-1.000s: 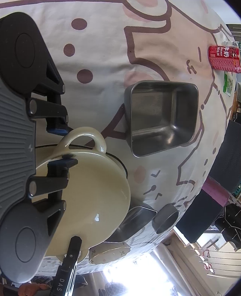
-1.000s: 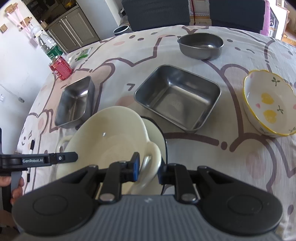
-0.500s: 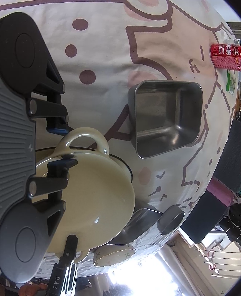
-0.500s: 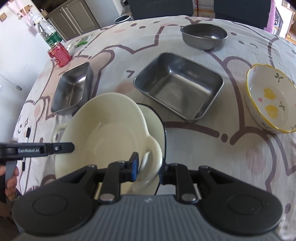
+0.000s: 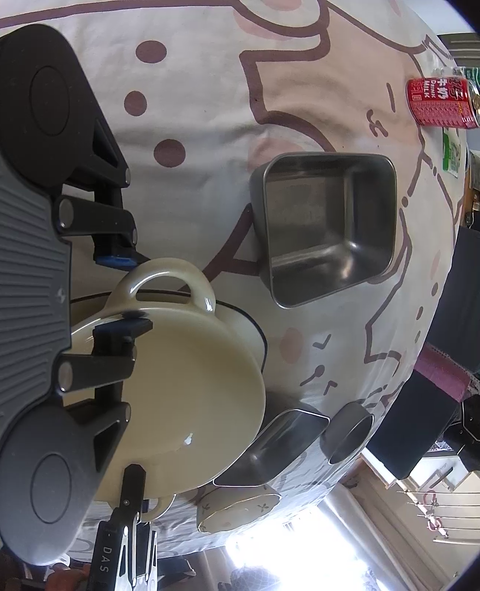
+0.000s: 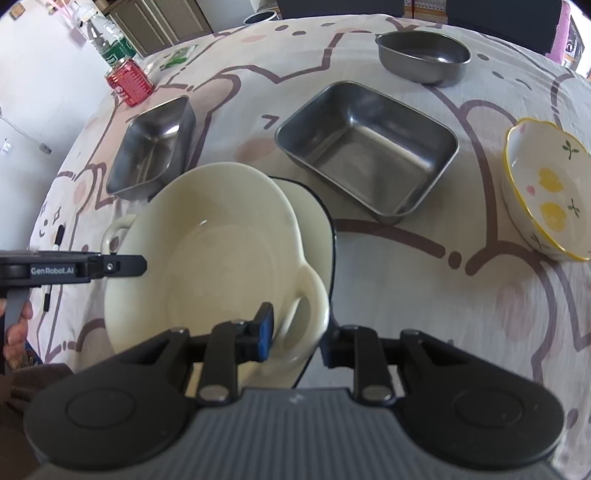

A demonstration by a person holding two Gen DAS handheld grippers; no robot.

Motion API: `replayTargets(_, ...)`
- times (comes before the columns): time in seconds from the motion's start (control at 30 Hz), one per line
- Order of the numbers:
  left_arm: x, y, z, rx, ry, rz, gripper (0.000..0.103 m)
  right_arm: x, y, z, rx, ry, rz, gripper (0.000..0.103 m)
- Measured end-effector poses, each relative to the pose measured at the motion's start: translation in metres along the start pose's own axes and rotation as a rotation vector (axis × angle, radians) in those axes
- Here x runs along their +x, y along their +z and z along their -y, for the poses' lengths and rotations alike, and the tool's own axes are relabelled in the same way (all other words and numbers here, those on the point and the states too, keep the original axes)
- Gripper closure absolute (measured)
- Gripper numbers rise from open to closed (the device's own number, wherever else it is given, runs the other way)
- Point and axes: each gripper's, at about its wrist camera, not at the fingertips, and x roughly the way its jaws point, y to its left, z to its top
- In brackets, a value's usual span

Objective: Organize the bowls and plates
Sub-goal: 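Set the cream bowl down on the white plate with both grippers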

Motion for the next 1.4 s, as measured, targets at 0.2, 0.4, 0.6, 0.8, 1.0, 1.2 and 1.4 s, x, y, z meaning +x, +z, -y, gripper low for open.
replayTargets(0.2, 0.0, 0.0, 0.002, 0.012, 0.009, 0.001, 0.07, 0.002, -0.002, -0.001, -0.017, -0.033, -0.011, 0.07)
replayTargets(0.4, -0.001, 0.001, 0.004, 0.029, 0.02, 0.005, 0.066, 0.003, -0.002, -0.001, -0.021, -0.048, -0.008, 0.068)
replayTargets(0.6, -0.002, 0.002, 0.003, 0.027, 0.025, 0.011, 0.065, 0.002, -0.002, -0.003, -0.035, -0.084, 0.004, 0.067)
replayTargets(0.8, -0.003, 0.0, 0.004, 0.032, 0.029, 0.011, 0.065, 0.001, -0.001, 0.0, -0.023, -0.077, 0.007, 0.067)
replayTargets(1.0, -0.004, 0.0, 0.004, 0.037, 0.035, 0.008, 0.065, 0.003, 0.001, 0.007, 0.0, -0.054, 0.011, 0.067)
replayTargets(1.2, -0.005, -0.001, 0.004, 0.042, 0.041, 0.002, 0.065, 0.006, 0.006, 0.01, 0.021, -0.037, 0.023, 0.067)
replayTargets(1.4, -0.006, -0.002, 0.006, 0.053, 0.056, 0.0, 0.063, 0.007, 0.007, 0.007, 0.014, -0.033, 0.02, 0.067)
